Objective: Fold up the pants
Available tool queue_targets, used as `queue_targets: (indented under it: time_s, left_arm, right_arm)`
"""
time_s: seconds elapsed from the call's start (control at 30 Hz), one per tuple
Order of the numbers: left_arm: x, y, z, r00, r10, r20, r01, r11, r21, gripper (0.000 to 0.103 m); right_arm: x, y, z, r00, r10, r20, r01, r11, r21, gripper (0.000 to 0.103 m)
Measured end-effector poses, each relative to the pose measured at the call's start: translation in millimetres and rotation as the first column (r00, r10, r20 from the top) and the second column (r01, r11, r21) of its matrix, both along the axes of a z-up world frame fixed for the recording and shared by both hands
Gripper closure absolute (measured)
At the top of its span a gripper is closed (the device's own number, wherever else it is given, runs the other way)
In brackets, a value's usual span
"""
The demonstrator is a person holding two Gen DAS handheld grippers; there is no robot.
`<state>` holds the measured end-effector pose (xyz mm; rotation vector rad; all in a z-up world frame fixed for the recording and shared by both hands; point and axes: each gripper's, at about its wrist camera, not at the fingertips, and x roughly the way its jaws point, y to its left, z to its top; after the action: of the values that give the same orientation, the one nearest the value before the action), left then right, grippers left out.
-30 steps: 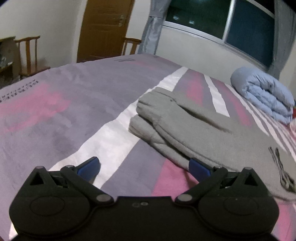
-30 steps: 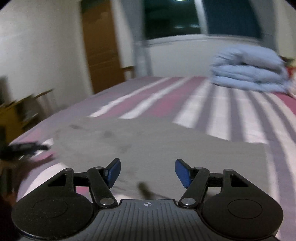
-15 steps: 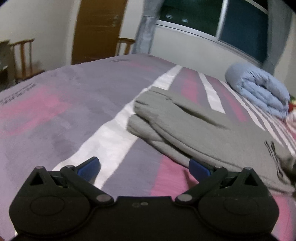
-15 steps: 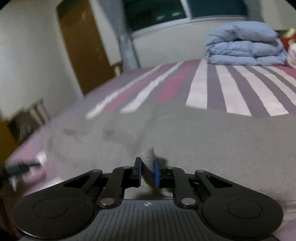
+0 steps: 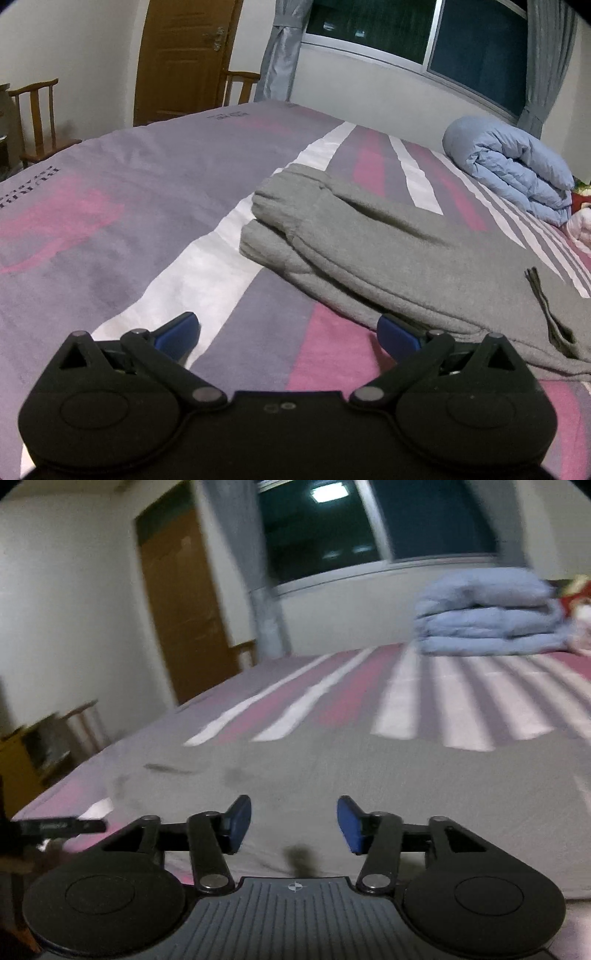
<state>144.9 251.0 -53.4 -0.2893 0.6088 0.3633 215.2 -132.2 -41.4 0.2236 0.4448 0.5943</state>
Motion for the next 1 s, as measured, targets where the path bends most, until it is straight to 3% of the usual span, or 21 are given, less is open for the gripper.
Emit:
queue_targets:
  time_s: [0.07,0.17,0.2,0.23,0.3,0.37,0.4,0.47,0.53,0.63,0.67,0.77,0.93,1.0]
  left_arm:
    - [2,-2,0,1.000,-0.007,-0.004,0.007,1.000,0.007,0.006]
    - [3,-5,0,1.000,-0.012,-0.009,0.012,1.000,0.017,0.006]
    - [3,-6,0,1.000,-0.010,-0.011,0.010,1.000,0.020,0.006]
    - [5,-8,0,1.000,-0.009,-0.012,0.009,1.000,0.023,0.006]
    - [5,-11,3,1.000,-0.004,-0.003,0.004,0.999,0.032,0.006]
    - [3,-18,9,0.999,-0.018,0.042,0.016,0.999,0.045,0.006]
    - [4,-22,13,0.998,-0.031,0.062,0.028,0.998,0.049,0.006]
    - [6,-36,21,0.992,-0.066,0.111,0.062,0.997,0.042,0.006]
    - [11,-49,26,0.976,-0.141,0.165,0.144,0.990,-0.002,0.008]
    - [35,-87,30,0.955,-0.266,0.130,0.265,0.964,0.027,0.021]
    - [44,-101,30,0.945,-0.306,0.116,0.304,0.952,0.032,0.029]
    - [58,-134,28,0.910,-0.394,0.128,0.400,0.916,-0.026,0.038]
    - [67,-198,13,0.815,-0.573,0.082,0.575,0.818,0.000,0.040]
    - [74,-212,3,0.802,-0.597,0.022,0.596,0.802,0.041,0.042]
  right_arm:
    - [3,-36,-3,0.993,-0.114,-0.017,0.114,0.993,0.003,0.051]
    - [17,-79,-14,0.967,-0.225,-0.117,0.225,0.974,-0.012,0.051]
    - [23,-86,-19,0.945,-0.292,-0.148,0.283,0.956,-0.083,0.052]
    - [26,-92,-22,0.937,-0.307,-0.168,0.294,0.951,-0.100,0.052]
    - [21,-108,-21,0.940,-0.293,-0.177,0.298,0.955,0.000,0.052]
    - [11,-113,-11,0.958,-0.262,-0.113,0.270,0.961,0.061,0.051]
    - [12,-110,-10,0.962,-0.252,-0.108,0.258,0.965,0.047,0.051]
    - [30,-105,-24,0.942,-0.265,-0.207,0.262,0.964,-0.043,0.051]
    - [34,-114,-27,0.936,-0.281,-0.213,0.283,0.959,-0.025,0.052]
    - [21,-133,-10,0.942,-0.311,-0.123,0.318,0.947,0.045,0.052]
    - [21,-134,-6,0.943,-0.315,-0.110,0.320,0.947,0.028,0.052]
    - [18,-141,2,0.941,-0.333,-0.056,0.333,0.943,-0.012,0.052]
    - [4,-150,-2,0.934,-0.351,-0.066,0.346,0.935,-0.072,0.052]
    - [0,-155,-5,0.937,-0.341,-0.082,0.334,0.939,-0.082,0.052]
